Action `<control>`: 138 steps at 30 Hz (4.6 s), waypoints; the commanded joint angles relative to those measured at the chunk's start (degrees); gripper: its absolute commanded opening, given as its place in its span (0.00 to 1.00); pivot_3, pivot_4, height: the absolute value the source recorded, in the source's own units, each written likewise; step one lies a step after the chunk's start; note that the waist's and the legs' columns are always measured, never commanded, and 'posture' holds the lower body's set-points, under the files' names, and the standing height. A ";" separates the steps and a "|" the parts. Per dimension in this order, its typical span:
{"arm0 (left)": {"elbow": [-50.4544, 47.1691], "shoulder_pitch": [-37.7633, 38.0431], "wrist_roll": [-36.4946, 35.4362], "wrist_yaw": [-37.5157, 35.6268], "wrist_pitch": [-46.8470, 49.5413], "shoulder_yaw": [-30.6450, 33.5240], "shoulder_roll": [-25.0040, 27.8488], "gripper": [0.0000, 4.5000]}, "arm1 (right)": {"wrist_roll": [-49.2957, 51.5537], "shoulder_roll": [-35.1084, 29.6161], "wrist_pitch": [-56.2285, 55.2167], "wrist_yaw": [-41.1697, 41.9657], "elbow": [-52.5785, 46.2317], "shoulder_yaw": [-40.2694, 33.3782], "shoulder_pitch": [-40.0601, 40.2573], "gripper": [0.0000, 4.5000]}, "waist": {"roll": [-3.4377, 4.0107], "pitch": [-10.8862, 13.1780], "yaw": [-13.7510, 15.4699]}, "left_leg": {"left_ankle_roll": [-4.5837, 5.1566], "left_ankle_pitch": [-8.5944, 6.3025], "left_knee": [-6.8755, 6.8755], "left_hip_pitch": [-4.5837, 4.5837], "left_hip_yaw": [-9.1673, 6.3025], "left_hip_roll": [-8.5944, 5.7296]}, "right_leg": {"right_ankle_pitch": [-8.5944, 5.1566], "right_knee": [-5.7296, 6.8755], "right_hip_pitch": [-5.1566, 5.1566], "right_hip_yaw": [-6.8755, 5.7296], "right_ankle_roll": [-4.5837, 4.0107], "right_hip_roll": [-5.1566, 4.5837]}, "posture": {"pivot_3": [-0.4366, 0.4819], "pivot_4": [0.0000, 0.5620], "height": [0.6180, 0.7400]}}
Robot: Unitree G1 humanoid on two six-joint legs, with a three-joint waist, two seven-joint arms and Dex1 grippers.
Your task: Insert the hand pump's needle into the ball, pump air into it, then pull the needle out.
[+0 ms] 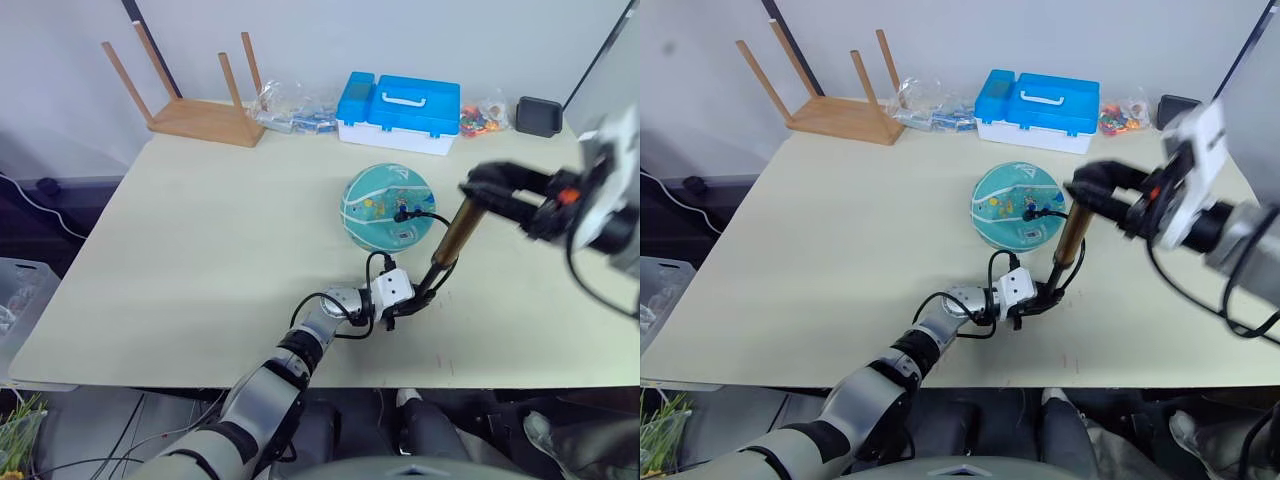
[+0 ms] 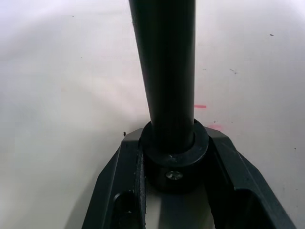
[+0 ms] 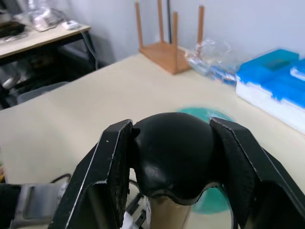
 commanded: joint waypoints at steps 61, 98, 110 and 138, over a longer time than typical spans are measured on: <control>7.00 2.58 3.99 0.48 2.56 -2.10 2.83 0.24 | -5.80 -1.14 -7.92 9.82 2.98 -2.35 1.02 0.46 | 0.28 -0.10 -0.94 | 0.06 -0.13 -0.35 0.74 -0.12 0.07 | -0.15 -0.24 0.71 0.00 -0.04 0.09 | 0.48 0.27 1.00; 6.43 3.31 3.90 0.58 2.69 -2.29 2.20 0.24 | -12.85 -0.93 -7.09 13.72 4.35 3.74 -0.91 0.46 | 0.24 -0.30 -0.85 | 0.16 -0.20 -0.19 0.85 -0.06 0.08 | -0.13 -0.20 0.84 0.06 0.01 0.11 | 0.48 0.27 1.00; 7.89 1.80 3.73 -0.09 2.91 -1.67 2.07 0.24 | 13.01 -15.96 8.40 6.14 9.68 -9.49 -21.16 0.46 | 0.55 0.44 0.39 | 0.20 -0.20 0.39 -0.64 -0.18 -0.10 | 0.14 -0.14 -0.31 -0.10 -0.14 -0.24 | 0.48 0.27 1.00; 3.87 4.29 3.11 0.00 3.63 -1.42 2.87 0.24 | -29.70 4.16 -17.45 21.29 16.01 17.82 4.53 0.46 | -0.26 -0.83 -1.30 | 0.18 -0.22 -0.16 1.07 0.03 0.12 | -0.11 -0.05 0.92 0.14 0.03 0.18 | 0.48 0.27 1.00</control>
